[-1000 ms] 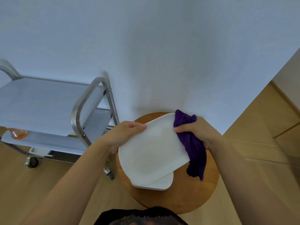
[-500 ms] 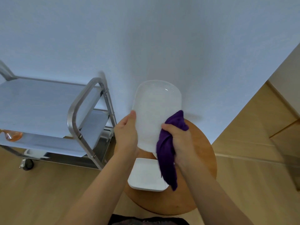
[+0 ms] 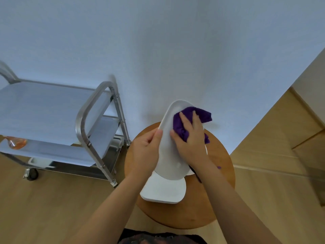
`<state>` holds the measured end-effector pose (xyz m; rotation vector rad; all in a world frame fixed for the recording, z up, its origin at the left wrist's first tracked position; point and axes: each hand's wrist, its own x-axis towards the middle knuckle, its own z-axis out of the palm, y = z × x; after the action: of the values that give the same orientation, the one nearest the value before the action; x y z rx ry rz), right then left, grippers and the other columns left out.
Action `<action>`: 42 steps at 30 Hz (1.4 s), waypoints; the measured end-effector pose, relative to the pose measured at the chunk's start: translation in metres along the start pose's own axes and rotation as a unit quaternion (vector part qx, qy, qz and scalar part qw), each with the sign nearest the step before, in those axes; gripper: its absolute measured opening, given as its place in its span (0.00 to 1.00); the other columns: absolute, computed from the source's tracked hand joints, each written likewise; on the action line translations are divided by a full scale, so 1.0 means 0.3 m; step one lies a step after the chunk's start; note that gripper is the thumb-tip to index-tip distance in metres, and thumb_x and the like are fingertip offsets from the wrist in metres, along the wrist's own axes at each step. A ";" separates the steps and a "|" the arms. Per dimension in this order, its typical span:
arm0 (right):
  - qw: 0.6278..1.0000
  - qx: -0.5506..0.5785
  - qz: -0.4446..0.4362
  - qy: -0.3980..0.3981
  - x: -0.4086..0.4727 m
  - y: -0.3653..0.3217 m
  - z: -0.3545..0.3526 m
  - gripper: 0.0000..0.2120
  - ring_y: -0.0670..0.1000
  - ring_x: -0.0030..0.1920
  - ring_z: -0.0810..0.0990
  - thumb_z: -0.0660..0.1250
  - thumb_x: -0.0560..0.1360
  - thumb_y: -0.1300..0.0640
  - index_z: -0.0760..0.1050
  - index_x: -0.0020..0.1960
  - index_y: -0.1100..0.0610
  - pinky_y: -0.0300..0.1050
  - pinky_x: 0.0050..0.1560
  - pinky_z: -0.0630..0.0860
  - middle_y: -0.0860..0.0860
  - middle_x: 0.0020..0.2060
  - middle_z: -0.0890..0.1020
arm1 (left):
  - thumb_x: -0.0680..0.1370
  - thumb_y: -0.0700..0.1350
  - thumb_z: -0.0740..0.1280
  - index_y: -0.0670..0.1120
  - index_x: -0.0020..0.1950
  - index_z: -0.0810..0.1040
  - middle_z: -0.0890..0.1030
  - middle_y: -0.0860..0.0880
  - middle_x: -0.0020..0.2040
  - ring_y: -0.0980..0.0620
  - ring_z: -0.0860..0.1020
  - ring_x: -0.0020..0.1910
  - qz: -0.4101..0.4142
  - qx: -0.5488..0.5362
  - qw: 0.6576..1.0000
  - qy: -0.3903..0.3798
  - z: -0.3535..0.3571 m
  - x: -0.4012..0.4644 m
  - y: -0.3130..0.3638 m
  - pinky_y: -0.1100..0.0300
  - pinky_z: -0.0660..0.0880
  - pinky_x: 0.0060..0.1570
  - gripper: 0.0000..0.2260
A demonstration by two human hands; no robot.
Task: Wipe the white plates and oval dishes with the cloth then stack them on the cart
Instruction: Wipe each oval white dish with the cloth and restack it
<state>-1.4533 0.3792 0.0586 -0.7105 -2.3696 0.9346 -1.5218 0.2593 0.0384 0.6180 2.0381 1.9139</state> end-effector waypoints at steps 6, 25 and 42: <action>0.987 0.011 -0.082 -0.141 -0.190 -0.012 0.141 0.30 0.42 0.74 0.47 0.58 0.76 0.43 0.54 0.76 0.44 0.44 0.74 0.46 0.45 0.77 0.52 | 0.78 0.55 0.64 0.57 0.38 0.83 0.84 0.53 0.37 0.52 0.83 0.40 -0.113 -0.079 0.985 0.100 -0.014 0.039 -0.004 0.58 0.80 0.39 0.11; 0.817 0.519 0.233 -0.101 -0.096 0.076 -0.109 0.16 0.52 0.41 0.85 0.73 0.59 0.59 0.81 0.47 0.54 0.43 0.34 0.80 0.53 0.42 0.86 | 0.73 0.57 0.64 0.48 0.65 0.76 0.80 0.43 0.61 0.45 0.80 0.56 -0.293 -0.302 0.903 -0.087 -0.192 0.084 -0.101 0.48 0.79 0.49 0.23; 0.976 0.048 0.196 0.083 -0.118 0.039 -0.068 0.23 0.51 0.68 0.69 0.55 0.79 0.43 0.62 0.73 0.44 0.54 0.68 0.66 0.45 0.69 0.70 | 0.72 0.58 0.63 0.45 0.62 0.77 0.83 0.42 0.56 0.45 0.82 0.54 -0.185 -0.301 0.927 -0.124 -0.112 -0.014 0.078 0.55 0.80 0.43 0.24</action>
<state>-1.4114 0.3740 0.0546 -1.1969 -2.0598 1.0910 -1.5316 0.2286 0.0641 0.2732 1.2053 1.9543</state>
